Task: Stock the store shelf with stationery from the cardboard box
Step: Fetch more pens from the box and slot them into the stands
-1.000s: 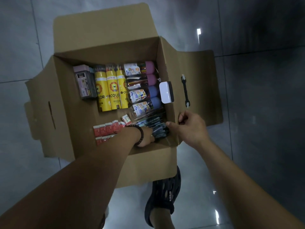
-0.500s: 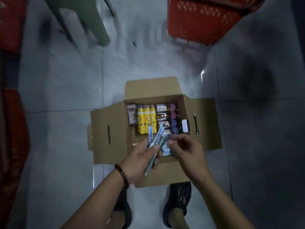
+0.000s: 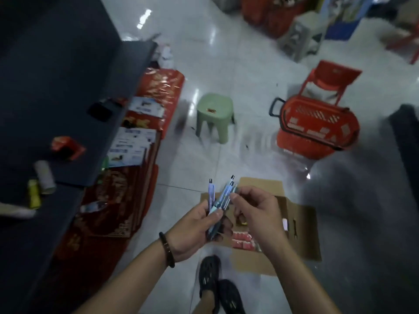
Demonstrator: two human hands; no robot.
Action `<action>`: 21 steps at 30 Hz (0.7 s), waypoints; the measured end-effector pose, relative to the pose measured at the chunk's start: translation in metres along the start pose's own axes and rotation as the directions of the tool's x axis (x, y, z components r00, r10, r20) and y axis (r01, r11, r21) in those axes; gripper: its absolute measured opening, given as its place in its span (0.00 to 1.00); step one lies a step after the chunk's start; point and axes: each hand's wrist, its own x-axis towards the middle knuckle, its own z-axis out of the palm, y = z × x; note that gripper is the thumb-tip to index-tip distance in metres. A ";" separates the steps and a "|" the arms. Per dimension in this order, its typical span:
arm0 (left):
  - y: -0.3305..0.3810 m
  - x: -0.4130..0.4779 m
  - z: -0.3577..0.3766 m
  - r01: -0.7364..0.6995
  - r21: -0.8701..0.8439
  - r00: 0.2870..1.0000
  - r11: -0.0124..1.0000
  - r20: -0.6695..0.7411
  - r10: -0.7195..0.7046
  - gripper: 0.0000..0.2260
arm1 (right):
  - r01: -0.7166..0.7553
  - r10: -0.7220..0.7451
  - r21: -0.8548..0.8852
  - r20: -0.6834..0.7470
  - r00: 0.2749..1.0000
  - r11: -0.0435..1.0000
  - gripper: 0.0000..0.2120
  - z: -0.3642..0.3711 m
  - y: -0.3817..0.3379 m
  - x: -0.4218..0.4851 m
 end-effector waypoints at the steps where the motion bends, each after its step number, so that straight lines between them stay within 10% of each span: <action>1: 0.008 -0.023 -0.004 -0.020 -0.003 1.000 1.000 -0.017 0.019 0.13 | 0.012 -0.012 -0.002 0.044 0.999 1.000 0.03 0.014 -0.013 -0.009; 9: 0.022 -0.206 -0.039 -0.160 -0.075 0.926 0.984 -0.358 0.124 0.14 | 0.137 -0.027 -0.179 0.512 0.859 0.974 0.04 0.159 -0.063 -0.072; 21: -0.038 -0.521 -0.126 -0.660 -0.216 0.579 0.719 -0.756 0.305 0.09 | 0.523 -0.307 0.032 0.839 0.448 0.852 0.14 0.439 -0.116 -0.289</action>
